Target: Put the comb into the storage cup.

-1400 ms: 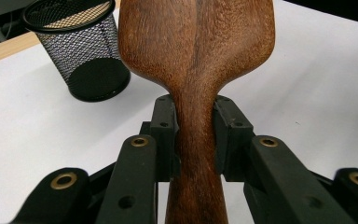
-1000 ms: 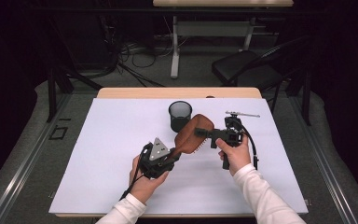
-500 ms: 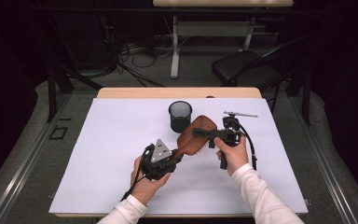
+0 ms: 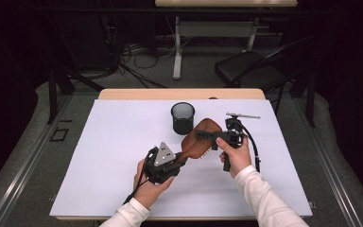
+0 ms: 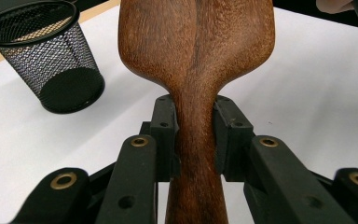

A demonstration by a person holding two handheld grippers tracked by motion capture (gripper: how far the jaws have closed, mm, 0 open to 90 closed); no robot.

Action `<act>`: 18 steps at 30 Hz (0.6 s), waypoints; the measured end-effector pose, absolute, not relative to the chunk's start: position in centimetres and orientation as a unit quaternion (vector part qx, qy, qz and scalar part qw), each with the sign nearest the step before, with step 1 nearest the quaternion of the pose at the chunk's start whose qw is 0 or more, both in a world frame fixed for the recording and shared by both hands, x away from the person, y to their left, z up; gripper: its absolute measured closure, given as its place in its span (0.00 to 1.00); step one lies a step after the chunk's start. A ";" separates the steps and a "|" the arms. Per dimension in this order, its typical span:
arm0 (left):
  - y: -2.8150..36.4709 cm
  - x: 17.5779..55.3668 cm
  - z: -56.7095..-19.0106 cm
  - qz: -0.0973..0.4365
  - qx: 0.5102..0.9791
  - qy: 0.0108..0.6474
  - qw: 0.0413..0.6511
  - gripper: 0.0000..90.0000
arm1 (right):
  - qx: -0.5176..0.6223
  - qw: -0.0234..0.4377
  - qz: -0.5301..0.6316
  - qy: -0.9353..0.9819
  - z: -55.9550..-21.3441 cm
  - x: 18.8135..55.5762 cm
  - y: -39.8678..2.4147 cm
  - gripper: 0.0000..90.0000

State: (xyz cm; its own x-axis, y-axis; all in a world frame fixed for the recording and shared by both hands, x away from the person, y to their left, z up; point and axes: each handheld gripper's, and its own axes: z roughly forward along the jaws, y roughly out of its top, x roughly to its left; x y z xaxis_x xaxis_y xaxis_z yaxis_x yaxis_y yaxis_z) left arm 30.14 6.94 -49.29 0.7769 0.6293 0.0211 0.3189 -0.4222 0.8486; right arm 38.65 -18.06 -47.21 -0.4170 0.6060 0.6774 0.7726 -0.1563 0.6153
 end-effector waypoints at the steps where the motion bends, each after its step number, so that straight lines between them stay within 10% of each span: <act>1: 6.9 30.1 -49.3 0.171 0.826 0.287 0.455 0.80 | -0.533 0.079 -0.544 -0.643 -47.3 38.7 -18.0 0.24; 18: 7.2 30.4 -49.7 0.168 0.827 0.286 0.455 0.80 | -0.546 0.108 -0.552 -0.621 -47.7 39.1 -18.8 0.41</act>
State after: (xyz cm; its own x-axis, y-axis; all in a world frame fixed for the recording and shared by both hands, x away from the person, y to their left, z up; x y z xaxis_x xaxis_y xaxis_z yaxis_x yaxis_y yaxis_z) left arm 30.42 7.17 -49.71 0.7808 0.6246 0.0173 0.3196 -0.4230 0.8479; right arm 39.10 -18.79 -47.74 -0.3800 0.5594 0.7367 0.7976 -0.2051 0.5672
